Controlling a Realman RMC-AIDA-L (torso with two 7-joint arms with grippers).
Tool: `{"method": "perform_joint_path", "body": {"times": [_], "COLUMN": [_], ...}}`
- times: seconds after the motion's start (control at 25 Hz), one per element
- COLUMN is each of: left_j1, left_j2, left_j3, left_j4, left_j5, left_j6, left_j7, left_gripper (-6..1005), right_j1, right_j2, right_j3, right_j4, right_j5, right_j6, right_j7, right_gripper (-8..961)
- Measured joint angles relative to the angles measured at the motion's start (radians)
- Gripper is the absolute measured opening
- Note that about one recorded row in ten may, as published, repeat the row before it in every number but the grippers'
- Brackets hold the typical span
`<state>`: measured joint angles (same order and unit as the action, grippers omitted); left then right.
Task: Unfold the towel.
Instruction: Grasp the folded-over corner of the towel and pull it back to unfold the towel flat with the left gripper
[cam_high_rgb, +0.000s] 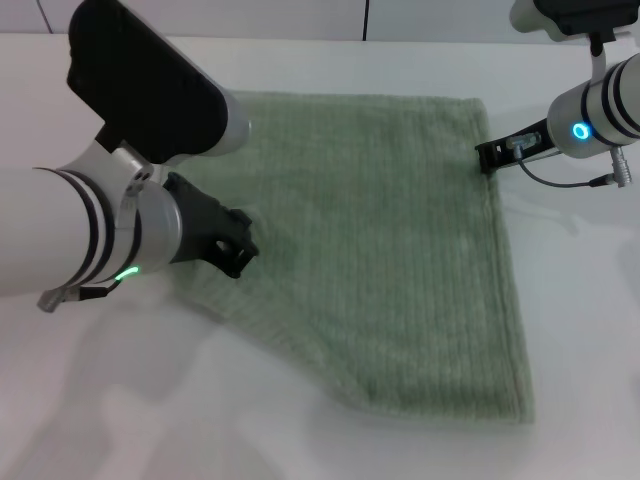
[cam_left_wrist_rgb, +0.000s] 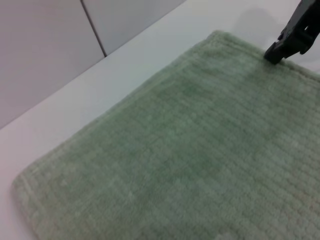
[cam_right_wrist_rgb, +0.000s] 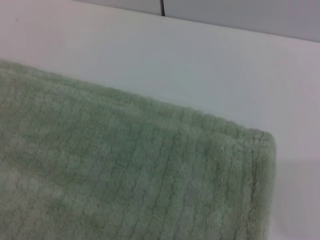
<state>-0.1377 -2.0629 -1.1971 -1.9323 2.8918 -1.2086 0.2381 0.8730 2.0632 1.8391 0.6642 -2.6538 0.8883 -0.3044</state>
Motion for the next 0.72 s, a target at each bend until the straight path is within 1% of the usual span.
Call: {"method": "perform_joint_path", "body": {"times": [0.32, 0.56, 0.6, 0.72], "left_j1": [0.011, 0.012, 0.010, 0.010], "left_j2": [0.001, 0.001, 0.001, 0.001], "left_j3": [-0.041, -0.049, -0.055, -0.057], "left_j4": [-0.009, -0.009, -0.015, -0.022], "left_j5": [0.000, 0.000, 0.000, 0.000], "left_j6": [-0.049, -0.072, -0.110, -0.132], "left_j7": [0.000, -0.005, -0.033, -0.047], "left_gripper": [-2, 14, 18, 30], "right_j1": [0.000, 0.002, 0.002, 0.003], "right_j2": [0.000, 0.000, 0.000, 0.000], "right_j3": [0.001, 0.002, 0.002, 0.002], "right_j4": [0.001, 0.002, 0.002, 0.002], "right_j5": [0.000, 0.000, 0.000, 0.000], "right_j6": [0.000, -0.001, -0.001, -0.001], "right_j7": [0.001, 0.001, 0.001, 0.001], "right_gripper": [19, 19, 19, 19]}}
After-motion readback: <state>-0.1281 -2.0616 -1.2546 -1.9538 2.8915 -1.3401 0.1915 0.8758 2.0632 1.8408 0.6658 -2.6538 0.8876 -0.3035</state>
